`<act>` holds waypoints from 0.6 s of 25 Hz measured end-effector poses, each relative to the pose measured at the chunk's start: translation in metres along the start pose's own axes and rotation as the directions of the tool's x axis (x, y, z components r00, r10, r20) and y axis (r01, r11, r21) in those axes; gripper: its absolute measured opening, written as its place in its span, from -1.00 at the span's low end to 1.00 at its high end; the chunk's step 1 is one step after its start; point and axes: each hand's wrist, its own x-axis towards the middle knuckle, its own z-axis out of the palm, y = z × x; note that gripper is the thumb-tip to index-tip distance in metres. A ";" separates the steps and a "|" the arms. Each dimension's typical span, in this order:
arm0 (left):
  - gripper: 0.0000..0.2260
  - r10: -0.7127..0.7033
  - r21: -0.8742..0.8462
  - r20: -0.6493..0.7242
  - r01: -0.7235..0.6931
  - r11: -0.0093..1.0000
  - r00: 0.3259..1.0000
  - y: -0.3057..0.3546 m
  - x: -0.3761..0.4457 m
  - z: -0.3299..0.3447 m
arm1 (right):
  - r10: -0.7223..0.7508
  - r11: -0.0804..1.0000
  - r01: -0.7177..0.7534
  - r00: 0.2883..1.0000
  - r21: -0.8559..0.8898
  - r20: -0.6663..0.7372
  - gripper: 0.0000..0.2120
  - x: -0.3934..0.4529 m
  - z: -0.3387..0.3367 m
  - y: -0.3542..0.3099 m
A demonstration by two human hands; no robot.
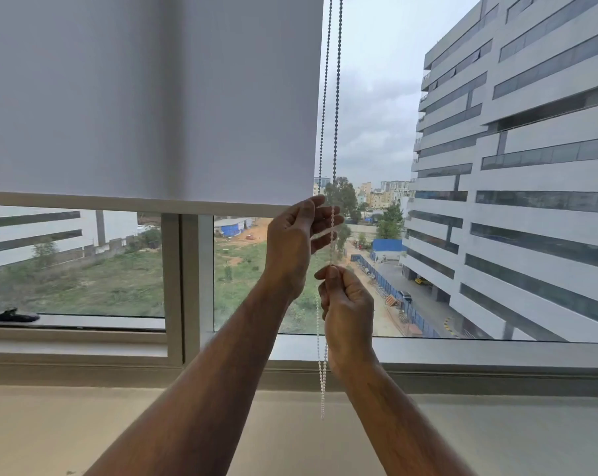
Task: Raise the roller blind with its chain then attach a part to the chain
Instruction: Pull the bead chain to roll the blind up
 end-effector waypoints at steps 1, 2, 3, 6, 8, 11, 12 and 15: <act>-0.73 0.004 -0.020 0.021 -0.003 1.000 1.000 0.009 0.005 0.007 | 0.020 1.000 -0.020 1.000 -0.004 0.001 -0.74 -0.005 -0.002 0.006; -0.74 0.008 -0.029 0.038 -0.007 1.000 0.999 0.016 0.009 0.013 | 0.037 0.999 -0.037 0.999 -0.001 0.001 -0.75 -0.011 -0.003 0.012; -0.76 0.012 -0.019 0.046 -0.011 1.000 0.999 0.021 0.011 0.019 | 0.049 0.999 -0.049 0.999 0.006 0.001 -0.75 -0.016 -0.005 0.017; -0.77 0.042 0.064 0.018 -0.043 0.997 0.999 0.017 0.009 0.027 | 0.069 0.997 -0.069 0.998 0.027 -0.006 -0.76 -0.028 -0.009 0.028; -0.74 0.089 0.088 -0.004 -0.089 0.992 0.996 0.008 0.004 0.027 | 0.089 0.996 -0.089 0.996 0.032 0.012 -0.75 -0.034 -0.013 0.034; -0.70 0.134 0.104 -0.024 -0.131 0.986 0.991 -0.002 -0.006 0.021 | 0.139 0.990 -0.141 0.988 0.028 0.062 -0.72 -0.038 -0.020 0.039; -0.69 0.140 0.121 -0.024 -0.136 0.983 0.990 -0.005 -0.011 0.018 | 0.161 0.986 -0.164 0.985 0.030 0.063 -0.72 -0.038 -0.022 0.038; -0.70 0.124 0.168 -0.028 -0.118 0.979 0.992 -0.018 -0.025 0.008 | 0.206 0.978 -0.206 0.979 0.032 0.014 -0.70 -0.026 -0.024 0.033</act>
